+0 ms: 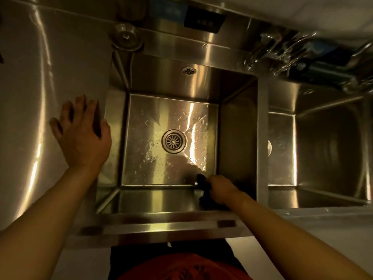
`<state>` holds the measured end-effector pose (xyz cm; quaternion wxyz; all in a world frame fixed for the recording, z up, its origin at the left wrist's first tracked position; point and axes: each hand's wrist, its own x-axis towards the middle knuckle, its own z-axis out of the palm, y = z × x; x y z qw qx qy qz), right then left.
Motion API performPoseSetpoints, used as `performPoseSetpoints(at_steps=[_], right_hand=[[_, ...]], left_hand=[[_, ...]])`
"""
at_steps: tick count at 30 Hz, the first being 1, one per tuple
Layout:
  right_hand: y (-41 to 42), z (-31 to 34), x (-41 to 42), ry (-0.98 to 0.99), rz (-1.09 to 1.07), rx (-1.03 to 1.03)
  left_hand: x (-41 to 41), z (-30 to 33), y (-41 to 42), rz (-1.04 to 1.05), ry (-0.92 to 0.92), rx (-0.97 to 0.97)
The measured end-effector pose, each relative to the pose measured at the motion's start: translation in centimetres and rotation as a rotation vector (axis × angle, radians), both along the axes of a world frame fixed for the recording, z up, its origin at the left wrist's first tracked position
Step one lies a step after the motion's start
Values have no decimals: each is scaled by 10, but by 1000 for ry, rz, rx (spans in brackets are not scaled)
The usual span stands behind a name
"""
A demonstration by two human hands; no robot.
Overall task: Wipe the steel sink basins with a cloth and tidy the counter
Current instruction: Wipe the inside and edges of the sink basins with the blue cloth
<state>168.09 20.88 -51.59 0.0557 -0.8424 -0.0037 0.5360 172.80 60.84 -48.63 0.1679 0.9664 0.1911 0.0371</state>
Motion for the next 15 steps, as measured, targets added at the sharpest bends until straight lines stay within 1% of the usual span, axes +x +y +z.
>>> performPoseSetpoints(at_steps=[3, 7, 9, 12, 15], right_hand=[[-15, 17, 5, -136, 214, -8], [-22, 24, 9, -215, 555, -52], [-22, 21, 8, -201, 710, -83], [-19, 12, 6, -113, 894, -146], [-21, 2, 9, -30, 1042, -254]], left_hand=[[-2, -1, 0, -25, -6, -41], [-8, 7, -12, -69, -57, -158], [-21, 14, -37, -173, -31, -209], [-52, 18, -90, -344, 32, -284], [-83, 16, -142, -445, 117, -331]])
